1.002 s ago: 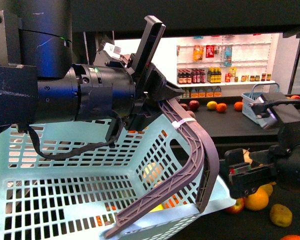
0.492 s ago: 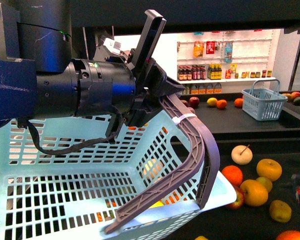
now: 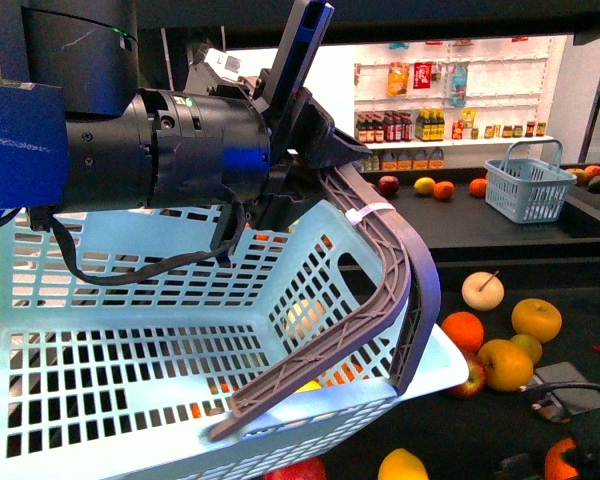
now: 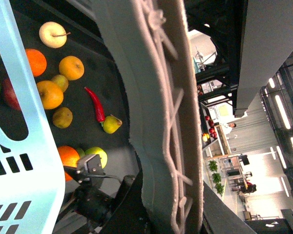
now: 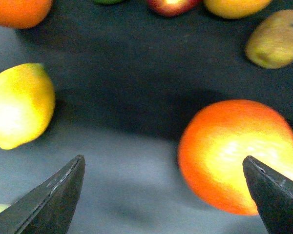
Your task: Pick lemon from shelf
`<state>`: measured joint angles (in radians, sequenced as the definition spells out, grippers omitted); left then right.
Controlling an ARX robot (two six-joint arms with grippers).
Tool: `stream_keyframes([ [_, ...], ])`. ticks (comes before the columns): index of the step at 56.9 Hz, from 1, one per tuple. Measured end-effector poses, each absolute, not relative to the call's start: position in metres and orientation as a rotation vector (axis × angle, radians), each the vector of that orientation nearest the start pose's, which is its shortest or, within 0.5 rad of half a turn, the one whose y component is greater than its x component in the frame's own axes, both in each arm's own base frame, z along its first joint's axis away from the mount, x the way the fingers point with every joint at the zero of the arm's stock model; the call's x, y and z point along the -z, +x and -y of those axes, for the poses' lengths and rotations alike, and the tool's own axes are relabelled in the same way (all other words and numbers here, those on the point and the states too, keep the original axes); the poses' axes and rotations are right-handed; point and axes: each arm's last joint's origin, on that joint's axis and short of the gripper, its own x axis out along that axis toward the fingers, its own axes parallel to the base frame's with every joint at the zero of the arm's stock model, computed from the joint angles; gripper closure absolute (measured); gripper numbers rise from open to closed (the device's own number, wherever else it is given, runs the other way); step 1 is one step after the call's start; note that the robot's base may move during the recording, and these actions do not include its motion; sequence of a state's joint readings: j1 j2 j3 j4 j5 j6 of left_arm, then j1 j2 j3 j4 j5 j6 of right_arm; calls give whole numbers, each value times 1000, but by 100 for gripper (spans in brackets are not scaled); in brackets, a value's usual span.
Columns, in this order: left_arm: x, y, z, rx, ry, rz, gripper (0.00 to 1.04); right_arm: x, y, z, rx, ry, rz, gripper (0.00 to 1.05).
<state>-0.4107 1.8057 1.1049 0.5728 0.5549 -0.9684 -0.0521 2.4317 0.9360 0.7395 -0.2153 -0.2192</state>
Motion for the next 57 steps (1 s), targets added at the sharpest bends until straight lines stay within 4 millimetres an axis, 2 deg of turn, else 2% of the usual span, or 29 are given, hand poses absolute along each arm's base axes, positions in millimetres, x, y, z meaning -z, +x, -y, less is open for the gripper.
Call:
stream_keyframes([
  [17, -236, 360, 173, 820, -898, -587, 95, 54, 386, -31, -331, -127, -765, 7],
  [26, -236, 360, 173, 820, -898, -587, 95, 57, 397, -51, -347, -105, -764, 7],
  [36, -236, 360, 173, 821, -899, -588, 95, 60, 407, -86, -383, -99, -753, 7],
  [44, -236, 360, 173, 820, -897, -586, 95, 70, 411, -97, -345, -131, -755, 7],
  [57, -236, 360, 173, 820, -897, -587, 95, 82, 422, -99, -309, -150, -751, 7],
])
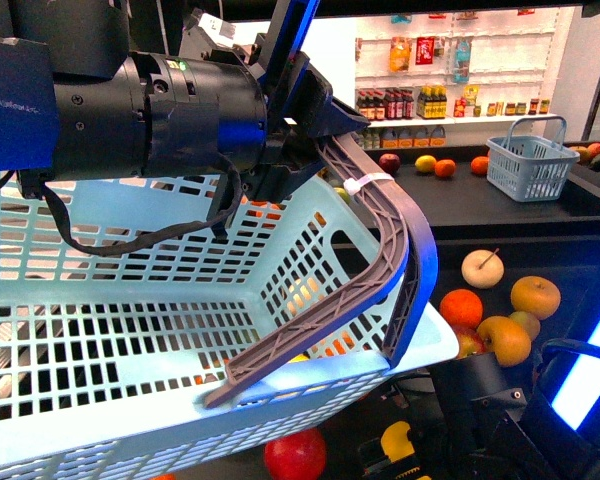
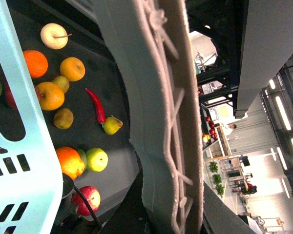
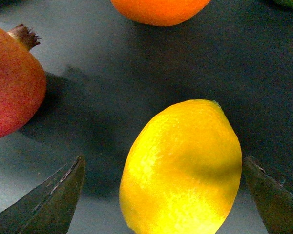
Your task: Pick lemon from shelf
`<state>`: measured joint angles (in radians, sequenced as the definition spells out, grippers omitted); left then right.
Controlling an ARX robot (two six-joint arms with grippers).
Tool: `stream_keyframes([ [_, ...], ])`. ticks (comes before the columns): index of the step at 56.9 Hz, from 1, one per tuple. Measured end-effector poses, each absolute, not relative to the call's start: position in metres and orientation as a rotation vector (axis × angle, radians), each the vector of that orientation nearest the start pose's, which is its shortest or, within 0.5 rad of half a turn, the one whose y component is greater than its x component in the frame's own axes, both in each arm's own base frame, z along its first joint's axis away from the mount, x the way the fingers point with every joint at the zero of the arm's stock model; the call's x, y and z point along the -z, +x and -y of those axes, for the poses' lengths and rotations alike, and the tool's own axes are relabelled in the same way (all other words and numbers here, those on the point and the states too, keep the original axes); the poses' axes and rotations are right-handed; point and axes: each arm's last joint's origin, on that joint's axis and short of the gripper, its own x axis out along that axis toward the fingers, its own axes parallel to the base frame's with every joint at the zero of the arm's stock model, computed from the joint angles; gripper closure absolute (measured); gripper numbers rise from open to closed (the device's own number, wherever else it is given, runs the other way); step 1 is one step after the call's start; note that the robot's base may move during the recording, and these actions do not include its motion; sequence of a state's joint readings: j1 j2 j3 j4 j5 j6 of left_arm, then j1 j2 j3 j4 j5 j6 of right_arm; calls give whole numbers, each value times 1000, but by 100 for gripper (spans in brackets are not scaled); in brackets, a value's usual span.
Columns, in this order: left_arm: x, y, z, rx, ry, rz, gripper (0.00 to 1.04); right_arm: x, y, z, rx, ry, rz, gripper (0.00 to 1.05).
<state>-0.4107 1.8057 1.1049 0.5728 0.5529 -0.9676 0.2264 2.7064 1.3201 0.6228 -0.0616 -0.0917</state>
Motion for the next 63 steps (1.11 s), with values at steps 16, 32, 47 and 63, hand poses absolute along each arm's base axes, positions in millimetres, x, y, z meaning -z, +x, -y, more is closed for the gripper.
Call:
stream_keyframes([
  [16, -236, 360, 173, 821, -897, -587, 95, 90, 427, -102, -301, -166, -761, 7],
  [32, -236, 360, 173, 820, -897, -587, 95, 94, 425, -103, -321, -162, -779, 34],
  [47, -236, 360, 173, 821, -897, -587, 95, 88, 414, -91, -308, -161, -795, 34],
  [63, -236, 360, 173, 820, -897, -587, 95, 30, 405, -35, -240, -173, -673, 34],
])
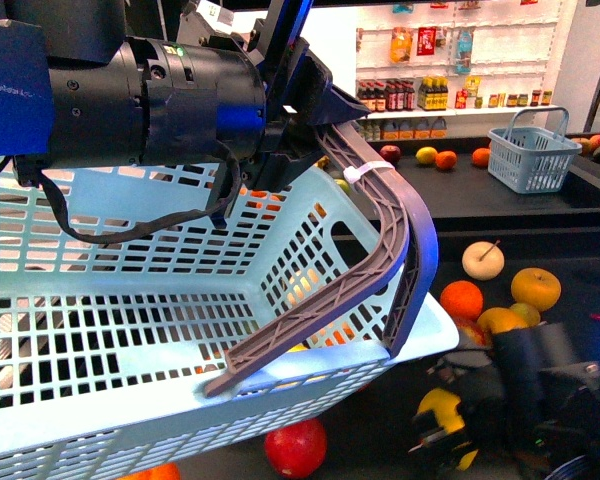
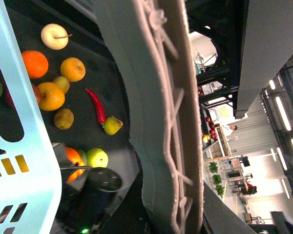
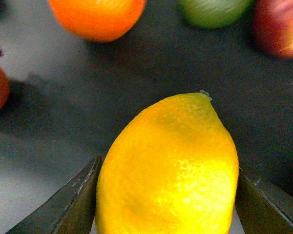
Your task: Pick lemon from shelf
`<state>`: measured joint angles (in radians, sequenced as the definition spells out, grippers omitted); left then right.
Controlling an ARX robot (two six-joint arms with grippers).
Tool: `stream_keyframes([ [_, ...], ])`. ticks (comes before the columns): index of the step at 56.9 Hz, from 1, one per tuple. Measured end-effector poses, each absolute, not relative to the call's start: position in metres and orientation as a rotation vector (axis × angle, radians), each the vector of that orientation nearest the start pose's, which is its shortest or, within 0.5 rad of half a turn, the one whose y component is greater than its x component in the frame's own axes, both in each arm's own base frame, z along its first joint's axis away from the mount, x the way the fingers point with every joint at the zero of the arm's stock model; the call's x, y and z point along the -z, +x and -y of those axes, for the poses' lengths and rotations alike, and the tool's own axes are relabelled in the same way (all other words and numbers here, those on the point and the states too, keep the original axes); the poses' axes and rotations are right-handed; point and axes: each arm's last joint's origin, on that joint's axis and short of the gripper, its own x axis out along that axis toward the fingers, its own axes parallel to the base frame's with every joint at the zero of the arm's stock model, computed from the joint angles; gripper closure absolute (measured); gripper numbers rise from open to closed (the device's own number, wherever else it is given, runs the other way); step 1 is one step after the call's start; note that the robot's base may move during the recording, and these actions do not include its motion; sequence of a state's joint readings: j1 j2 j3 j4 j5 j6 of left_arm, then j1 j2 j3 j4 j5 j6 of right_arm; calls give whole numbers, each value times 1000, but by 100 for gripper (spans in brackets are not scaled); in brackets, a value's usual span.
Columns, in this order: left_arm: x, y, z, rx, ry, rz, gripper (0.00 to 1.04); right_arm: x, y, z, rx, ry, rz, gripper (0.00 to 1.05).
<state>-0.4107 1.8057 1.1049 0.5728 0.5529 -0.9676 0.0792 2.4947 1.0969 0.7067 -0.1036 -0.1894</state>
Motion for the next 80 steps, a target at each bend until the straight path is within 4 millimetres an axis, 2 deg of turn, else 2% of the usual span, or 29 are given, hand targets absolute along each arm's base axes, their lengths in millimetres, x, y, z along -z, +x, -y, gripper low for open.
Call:
stream_keyframes([
  [7, -236, 360, 173, 820, -897, -587, 95, -8, 393, -6, -222, -189, -578, 34],
  [10, -236, 360, 173, 820, -897, -587, 95, -34, 382, 9, -217, -180, -528, 34],
  [15, -236, 360, 173, 821, -897, -587, 95, -67, 369, 17, -225, -154, -466, 34],
  [22, -236, 360, 173, 821, -898, -587, 95, -113, 358, 16, -235, -105, -370, 34],
  [26, -236, 360, 173, 820, -897, -587, 95, -133, 353, 12, -244, -86, -326, 34],
  [33, -236, 360, 173, 820, -897, -587, 95, -154, 348, -5, -269, -46, -285, 34],
  [52, -236, 360, 173, 821, -898, -587, 95, -155, 345, -50, -352, 10, -308, 34],
  [80, -236, 360, 173, 822, -897, -588, 95, -139, 355, -80, -357, 95, -373, 34],
])
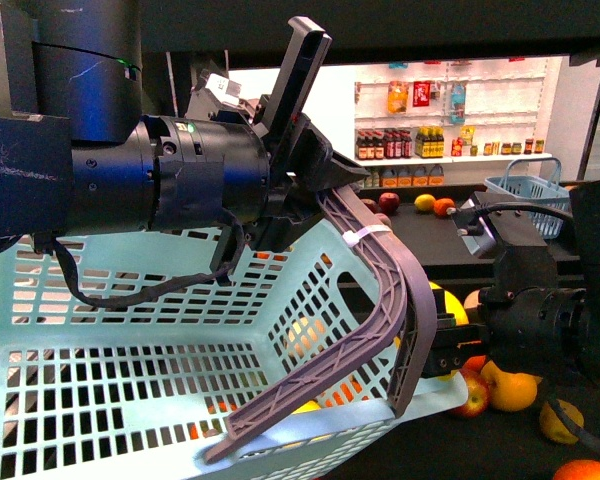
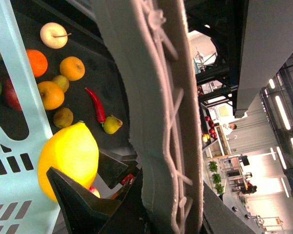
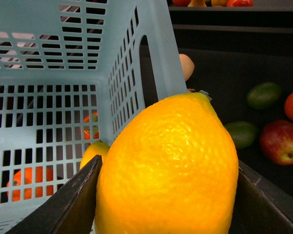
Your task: Pick lemon from shelf
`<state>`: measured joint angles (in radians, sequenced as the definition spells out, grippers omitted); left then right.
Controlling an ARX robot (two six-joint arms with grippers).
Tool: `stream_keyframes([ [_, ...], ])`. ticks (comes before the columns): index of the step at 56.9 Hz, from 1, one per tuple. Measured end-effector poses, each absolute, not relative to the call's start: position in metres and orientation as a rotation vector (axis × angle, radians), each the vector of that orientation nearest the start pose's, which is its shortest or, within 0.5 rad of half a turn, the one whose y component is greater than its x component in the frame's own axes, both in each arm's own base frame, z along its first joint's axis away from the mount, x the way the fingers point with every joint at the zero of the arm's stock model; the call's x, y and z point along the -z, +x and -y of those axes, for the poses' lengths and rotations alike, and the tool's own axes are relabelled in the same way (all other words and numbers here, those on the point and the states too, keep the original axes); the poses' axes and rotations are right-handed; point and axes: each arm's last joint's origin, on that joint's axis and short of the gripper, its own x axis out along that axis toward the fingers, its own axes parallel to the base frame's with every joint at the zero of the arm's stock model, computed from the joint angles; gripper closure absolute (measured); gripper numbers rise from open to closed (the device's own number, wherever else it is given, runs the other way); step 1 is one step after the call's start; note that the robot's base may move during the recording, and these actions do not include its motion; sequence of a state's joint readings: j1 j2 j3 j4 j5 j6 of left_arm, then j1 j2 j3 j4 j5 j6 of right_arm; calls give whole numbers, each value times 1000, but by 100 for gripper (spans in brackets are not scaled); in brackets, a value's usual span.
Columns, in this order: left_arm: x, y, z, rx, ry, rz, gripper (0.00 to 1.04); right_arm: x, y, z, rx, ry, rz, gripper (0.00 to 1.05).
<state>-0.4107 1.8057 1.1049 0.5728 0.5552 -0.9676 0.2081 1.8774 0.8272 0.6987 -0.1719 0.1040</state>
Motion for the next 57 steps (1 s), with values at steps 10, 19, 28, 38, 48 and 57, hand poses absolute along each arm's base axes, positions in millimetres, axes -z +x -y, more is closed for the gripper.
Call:
stream_keyframes([
  [10, -236, 360, 173, 823, -897, -588, 95, -140, 356, -87, -370, 106, -390, 31],
  [19, -236, 360, 173, 827, -897, -591, 95, -140, 355, -91, -380, 125, -399, 7],
  [28, -236, 360, 173, 823, -896, -588, 95, -143, 355, -89, -367, 145, -395, 7],
  [38, -236, 360, 173, 819, -900, -589, 95, -163, 350, -71, -293, 137, -358, 7],
  [48, -236, 360, 173, 818, -900, -590, 95, -193, 314, -33, -101, 40, -273, 7],
  [57, -236, 360, 174, 820, -899, -590, 95, -209, 261, -22, 34, -33, -251, 7],
])
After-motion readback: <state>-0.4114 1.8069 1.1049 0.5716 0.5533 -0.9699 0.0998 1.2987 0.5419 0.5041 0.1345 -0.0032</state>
